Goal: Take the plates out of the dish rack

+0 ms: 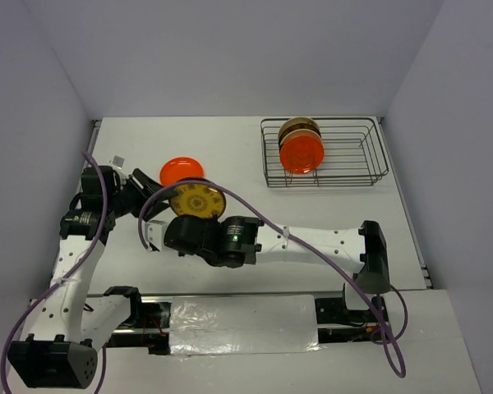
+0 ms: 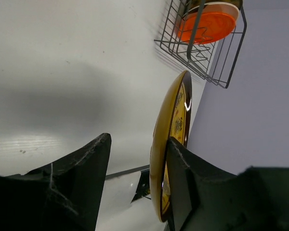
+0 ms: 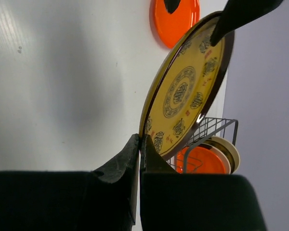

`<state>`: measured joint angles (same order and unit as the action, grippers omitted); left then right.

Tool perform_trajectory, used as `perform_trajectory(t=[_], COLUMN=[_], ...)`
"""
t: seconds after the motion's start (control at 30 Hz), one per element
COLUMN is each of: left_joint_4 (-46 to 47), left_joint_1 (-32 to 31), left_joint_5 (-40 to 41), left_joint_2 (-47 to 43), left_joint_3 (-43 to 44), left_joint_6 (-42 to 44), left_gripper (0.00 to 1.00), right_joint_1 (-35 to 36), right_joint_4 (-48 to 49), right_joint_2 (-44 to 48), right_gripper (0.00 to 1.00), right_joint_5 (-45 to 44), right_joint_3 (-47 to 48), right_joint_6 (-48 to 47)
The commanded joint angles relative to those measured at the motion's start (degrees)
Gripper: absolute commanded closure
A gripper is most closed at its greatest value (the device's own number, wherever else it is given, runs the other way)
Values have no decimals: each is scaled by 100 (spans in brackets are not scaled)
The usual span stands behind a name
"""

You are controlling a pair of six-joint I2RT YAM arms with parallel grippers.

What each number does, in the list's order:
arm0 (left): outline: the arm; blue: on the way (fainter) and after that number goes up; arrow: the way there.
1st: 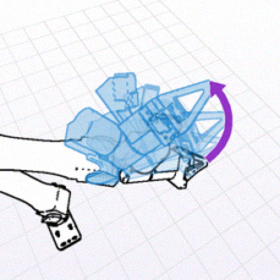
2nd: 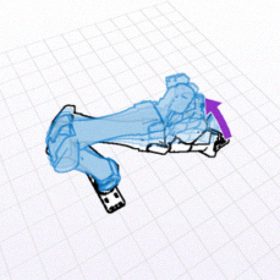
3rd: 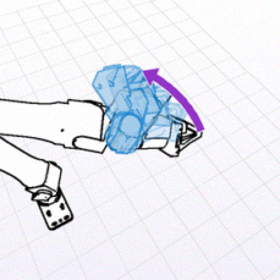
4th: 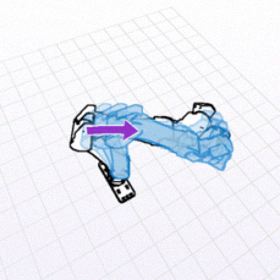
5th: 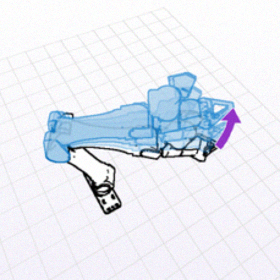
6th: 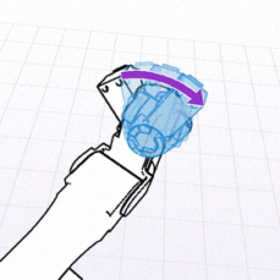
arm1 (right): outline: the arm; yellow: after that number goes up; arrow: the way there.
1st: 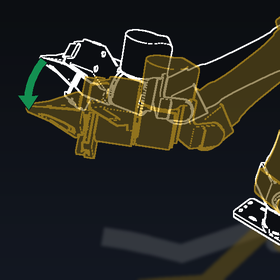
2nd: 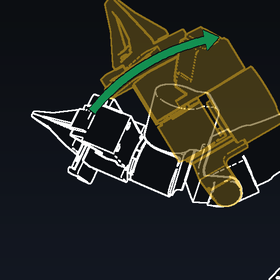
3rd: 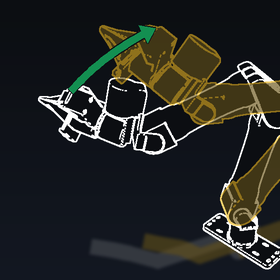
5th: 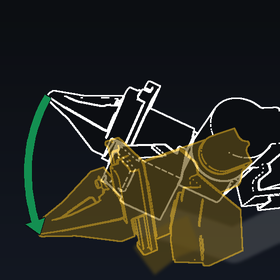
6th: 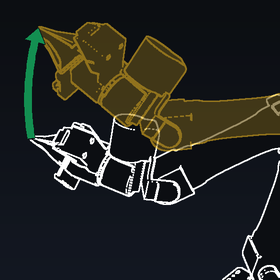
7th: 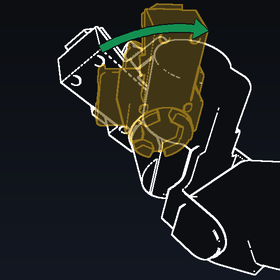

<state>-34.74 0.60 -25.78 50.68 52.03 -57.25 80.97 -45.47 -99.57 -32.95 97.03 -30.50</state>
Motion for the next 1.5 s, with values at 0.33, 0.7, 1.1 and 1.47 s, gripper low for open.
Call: perform_trajectory(t=[0.33, 0.7, 1.1, 1.47], left_joint_4=[2215, 4676, 4592, 593], left_joint_1=[-181, -1228, -1475, -1589], left_joint_5=[326, 1839, 2024, 3623], left_joint_2=[144, 1576, 1992, -469], left_joint_3=[-1202, -2249, -2636, -986], left_joint_6=[22, -216, -32, 1268], left_gripper=[100, 92, 37, 10], right_joint_1=[-300, -3849, -6628, -7235], right_joint_4=[1731, 2177, 2261, 2199], right_joint_2=[1359, 3374, 1960, 720], right_gripper=[0, 0, 0, 20], right_joint_5=[209, 1614, 2602, 2311], right_joint_3=[-1404, -2172, -1662, -1485], right_joint_6=[552, 4716, 7178, 9305])
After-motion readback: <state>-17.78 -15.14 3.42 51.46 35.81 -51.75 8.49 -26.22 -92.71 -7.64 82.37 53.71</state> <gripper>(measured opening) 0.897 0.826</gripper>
